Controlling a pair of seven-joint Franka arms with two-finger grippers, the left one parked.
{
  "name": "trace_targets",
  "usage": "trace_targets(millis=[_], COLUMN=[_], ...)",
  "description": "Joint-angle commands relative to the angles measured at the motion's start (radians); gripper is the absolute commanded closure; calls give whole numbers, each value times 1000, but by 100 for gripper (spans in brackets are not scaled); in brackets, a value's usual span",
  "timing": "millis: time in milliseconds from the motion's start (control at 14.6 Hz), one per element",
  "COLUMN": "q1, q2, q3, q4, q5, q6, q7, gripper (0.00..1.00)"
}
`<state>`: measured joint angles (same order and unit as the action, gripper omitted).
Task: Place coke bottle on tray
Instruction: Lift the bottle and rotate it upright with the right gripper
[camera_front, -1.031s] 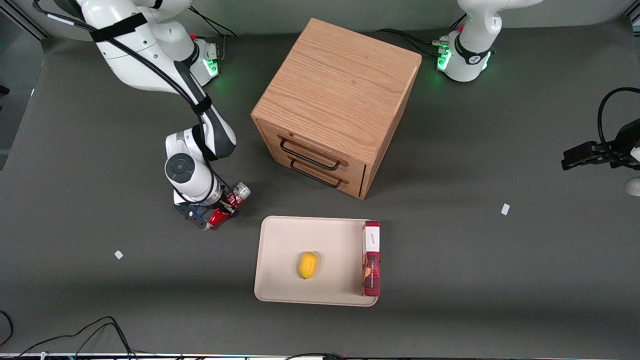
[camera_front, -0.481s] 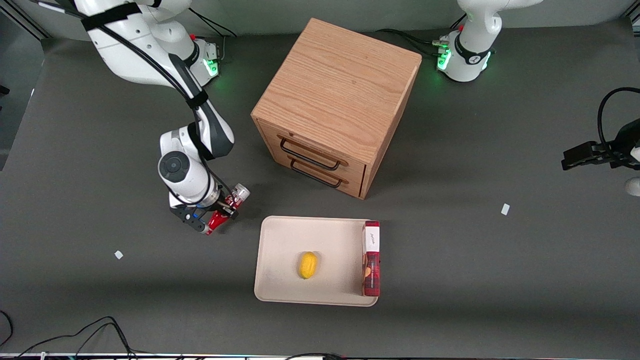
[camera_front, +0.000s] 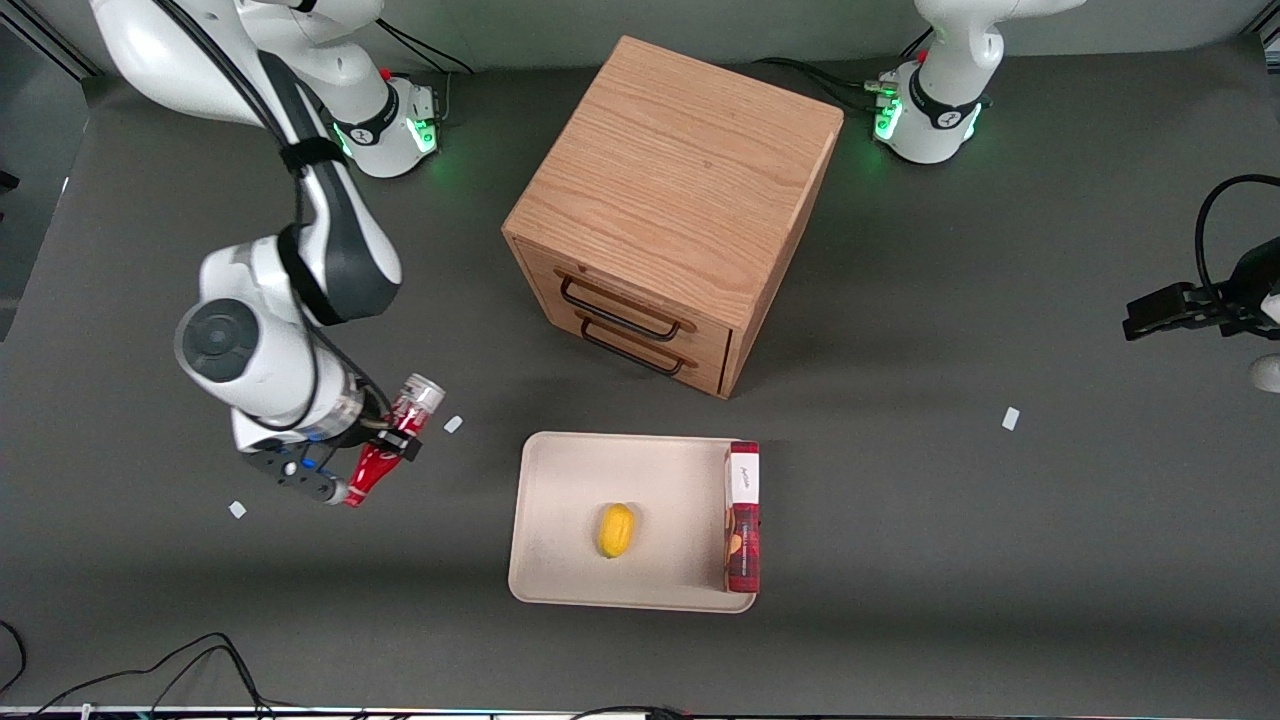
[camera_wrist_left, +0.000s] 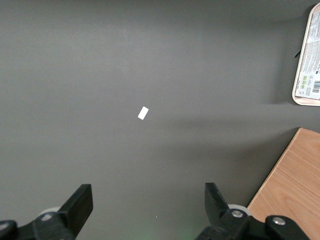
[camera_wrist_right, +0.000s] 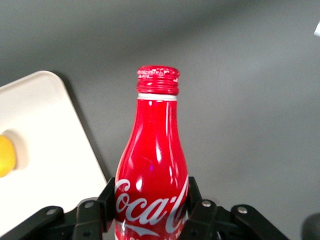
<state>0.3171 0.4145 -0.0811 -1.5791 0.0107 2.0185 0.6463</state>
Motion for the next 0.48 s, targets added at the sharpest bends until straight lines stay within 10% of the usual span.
trace_targets(millis=[0, 412], q1=[0, 11], q2=[78, 265], q3=[0, 32], q4=[239, 540], q5=[0, 11], q6=[-157, -182], q7=[-150, -396], gripper=[96, 95])
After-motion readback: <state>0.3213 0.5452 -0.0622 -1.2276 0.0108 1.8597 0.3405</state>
